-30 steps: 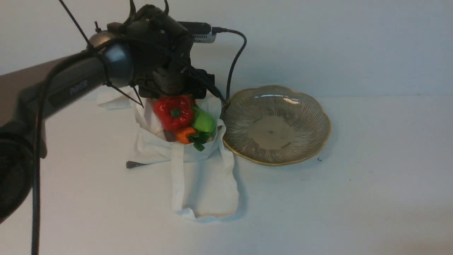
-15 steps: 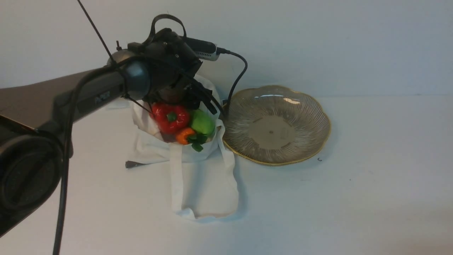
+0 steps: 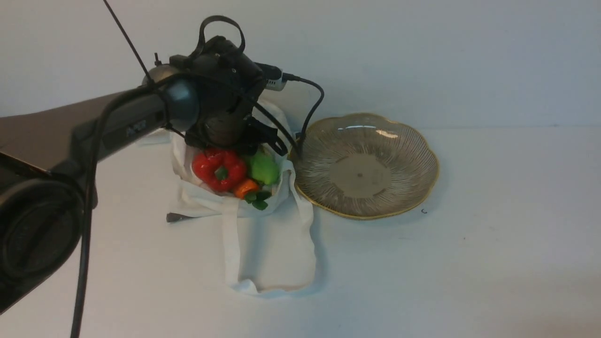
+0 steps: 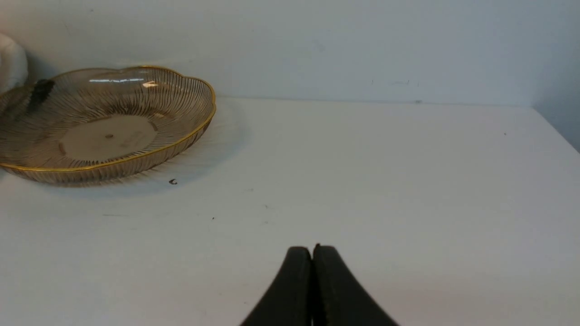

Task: Take vegetables from cloth bag on white table place on plate.
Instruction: 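Reach into the bag and grasp the red bell pepper with the left gripper, then take the red bell pepper out of the bag and place it on the plate with the left gripper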

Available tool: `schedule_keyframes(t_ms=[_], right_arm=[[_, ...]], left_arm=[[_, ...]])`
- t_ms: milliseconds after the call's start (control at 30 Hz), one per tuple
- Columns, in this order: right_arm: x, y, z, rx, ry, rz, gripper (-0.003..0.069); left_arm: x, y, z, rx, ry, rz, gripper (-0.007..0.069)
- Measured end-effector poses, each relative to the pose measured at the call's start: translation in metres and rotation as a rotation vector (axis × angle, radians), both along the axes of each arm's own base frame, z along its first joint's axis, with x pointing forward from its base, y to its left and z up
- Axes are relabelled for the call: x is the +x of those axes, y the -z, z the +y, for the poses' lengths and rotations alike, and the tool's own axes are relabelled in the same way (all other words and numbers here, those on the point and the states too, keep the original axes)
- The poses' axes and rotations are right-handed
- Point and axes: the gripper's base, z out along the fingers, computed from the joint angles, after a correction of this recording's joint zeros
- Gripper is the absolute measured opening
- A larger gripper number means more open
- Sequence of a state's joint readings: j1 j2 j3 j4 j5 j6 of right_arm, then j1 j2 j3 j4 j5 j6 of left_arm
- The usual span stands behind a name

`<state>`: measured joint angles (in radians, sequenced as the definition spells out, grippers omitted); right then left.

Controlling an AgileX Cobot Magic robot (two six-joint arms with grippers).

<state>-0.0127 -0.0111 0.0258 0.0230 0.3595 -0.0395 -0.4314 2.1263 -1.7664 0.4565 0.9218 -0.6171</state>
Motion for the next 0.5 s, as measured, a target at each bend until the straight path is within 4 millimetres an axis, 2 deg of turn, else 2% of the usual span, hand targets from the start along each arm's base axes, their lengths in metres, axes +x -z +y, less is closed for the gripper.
schedule_keyframes(t_ms=[333, 500], right_arm=[[0.0, 0.0, 0.0, 0.0, 0.0, 0.0, -0.0015], [0.0, 0.0, 0.0, 0.0, 0.0, 0.0, -0.0015]], left_arm=[[-0.024, -0.067, -0.003, -0.171, 0.051, -0.04, 0.0425], [-0.03, -0.078, -0.011, -0.294, 0.062, -0.042, 0.0425]])
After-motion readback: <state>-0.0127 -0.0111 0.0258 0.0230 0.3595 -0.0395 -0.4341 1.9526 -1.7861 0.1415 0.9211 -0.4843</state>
